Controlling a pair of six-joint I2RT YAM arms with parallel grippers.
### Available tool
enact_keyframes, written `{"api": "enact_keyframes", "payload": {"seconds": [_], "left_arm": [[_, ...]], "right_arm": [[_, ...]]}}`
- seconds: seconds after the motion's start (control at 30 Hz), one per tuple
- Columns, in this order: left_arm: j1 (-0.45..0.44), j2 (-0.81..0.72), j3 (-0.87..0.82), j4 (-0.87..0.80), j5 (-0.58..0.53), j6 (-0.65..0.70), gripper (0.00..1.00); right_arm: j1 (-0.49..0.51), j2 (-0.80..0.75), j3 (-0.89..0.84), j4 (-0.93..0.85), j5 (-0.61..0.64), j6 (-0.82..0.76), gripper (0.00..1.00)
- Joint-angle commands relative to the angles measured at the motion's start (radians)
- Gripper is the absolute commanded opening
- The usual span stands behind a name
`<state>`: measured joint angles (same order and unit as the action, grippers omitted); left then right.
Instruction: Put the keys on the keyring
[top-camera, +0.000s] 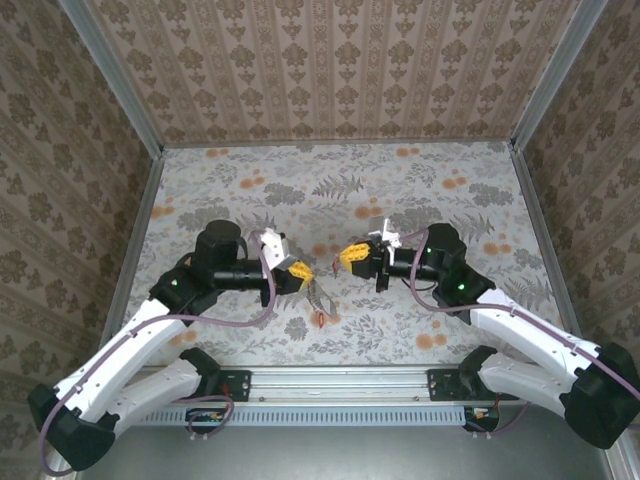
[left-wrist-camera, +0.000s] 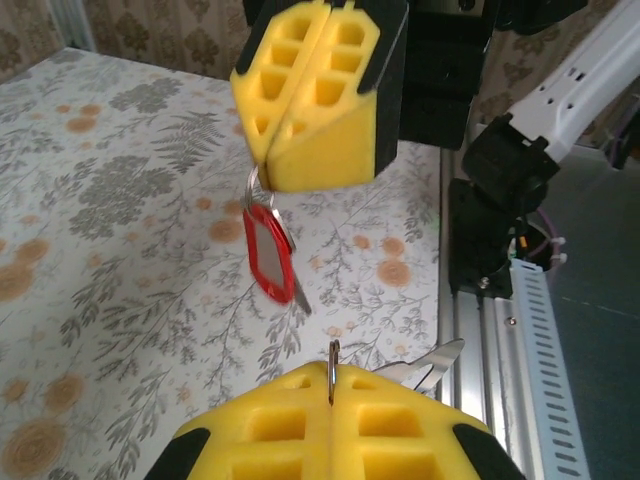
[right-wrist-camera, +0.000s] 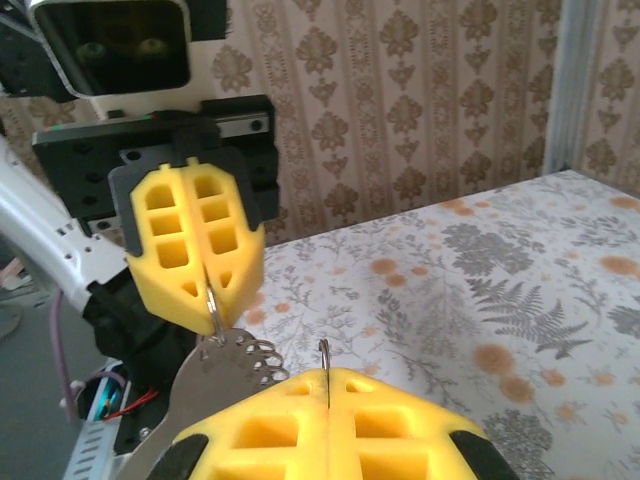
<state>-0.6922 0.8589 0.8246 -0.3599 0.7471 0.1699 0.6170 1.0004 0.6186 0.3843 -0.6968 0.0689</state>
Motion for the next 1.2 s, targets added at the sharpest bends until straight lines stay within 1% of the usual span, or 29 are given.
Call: {"api": "enact_keyframes", "payload": {"seconds": [0.0,0.1,0.4,0.53,0.73,0.93,1.17], "left_arm": [[0.001,0.020,0.043,0.000,0.075,0.039,0.00],[0.000,0.034,0.046,-0.005,0.081,0.049,0.00],[-0.002,0.042,0.041,-0.007,0.098,0.054,0.00],[-0.001,0.051,0.041,-0.007,0.101,0.056,0.00],[-0.001,0.056,0.041,-0.001,0.101,0.056,0.00],[-0.001,0.055,0.041,-0.002,0.101,0.056,0.00],[-0.002,0.052,0.038,0.003,0.100,0.053,0.00]], "right_arm": [[0.033,-0.008,0.008,-0.029,-0.037,-0.044,0.00],[0.059,-0.006,0.022,-0.064,-0.017,-0.062,0.00],[0.103,-0.006,0.033,-0.072,0.028,-0.069,0.00],[0.108,-0.005,0.030,-0.033,0.048,-0.048,0.00],[0.116,0.011,-0.001,0.104,0.095,0.046,0.00],[0.124,0.024,0.010,0.108,0.068,0.054,0.00],[0.133,0.032,0.030,0.034,0.034,0.027,0.00]]}}
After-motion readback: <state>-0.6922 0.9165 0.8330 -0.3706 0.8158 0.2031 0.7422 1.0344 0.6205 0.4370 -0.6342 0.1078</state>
